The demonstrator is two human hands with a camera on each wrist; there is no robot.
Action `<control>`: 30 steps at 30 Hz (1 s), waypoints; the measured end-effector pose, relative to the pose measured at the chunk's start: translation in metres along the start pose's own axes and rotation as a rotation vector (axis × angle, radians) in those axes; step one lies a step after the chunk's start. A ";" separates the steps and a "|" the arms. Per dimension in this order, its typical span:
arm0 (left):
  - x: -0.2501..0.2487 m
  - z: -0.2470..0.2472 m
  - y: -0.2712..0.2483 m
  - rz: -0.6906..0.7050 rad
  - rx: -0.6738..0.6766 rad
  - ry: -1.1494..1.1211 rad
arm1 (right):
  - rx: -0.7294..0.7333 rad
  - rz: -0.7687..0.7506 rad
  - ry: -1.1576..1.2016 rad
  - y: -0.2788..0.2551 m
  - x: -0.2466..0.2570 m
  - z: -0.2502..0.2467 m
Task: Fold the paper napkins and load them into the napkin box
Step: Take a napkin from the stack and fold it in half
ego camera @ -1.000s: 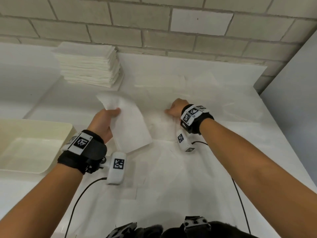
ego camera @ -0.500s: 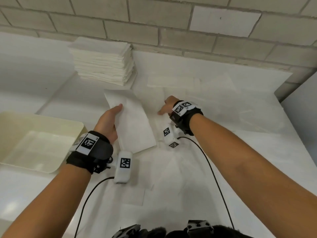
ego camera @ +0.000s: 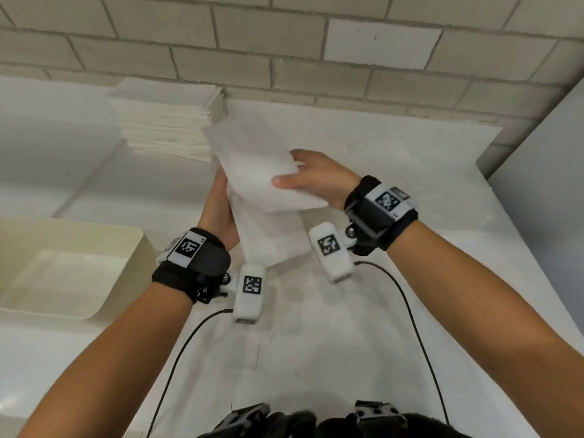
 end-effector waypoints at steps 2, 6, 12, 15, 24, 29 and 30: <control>-0.003 0.006 -0.003 0.024 0.045 -0.004 | -0.027 0.019 -0.161 0.003 -0.013 0.015; -0.001 -0.006 -0.007 0.027 0.049 -0.063 | -0.087 0.045 -0.179 0.007 -0.026 0.017; 0.015 -0.032 -0.002 -0.031 -0.097 0.103 | -0.020 0.036 -0.371 0.010 -0.023 0.017; 0.008 -0.044 0.001 -0.015 -0.168 0.076 | -0.155 0.123 -0.494 0.029 -0.021 -0.019; 0.005 -0.071 0.001 -0.029 -0.245 0.117 | -0.391 0.434 -0.972 0.084 -0.068 -0.066; 0.010 -0.068 0.004 -0.026 -0.259 0.118 | -0.382 0.431 -0.724 0.091 -0.066 -0.080; 0.009 -0.066 0.005 -0.024 -0.257 0.118 | -0.382 0.416 -0.663 0.087 -0.064 -0.083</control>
Point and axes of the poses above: each hand's wrist, its own y-axis towards the middle knuckle, its own z-axis out of the palm, x = y × z, the point moved 7 cm from there along y, towards the middle knuckle, and after that the axes turned 10 degrees about z, right-handed, at the moved point
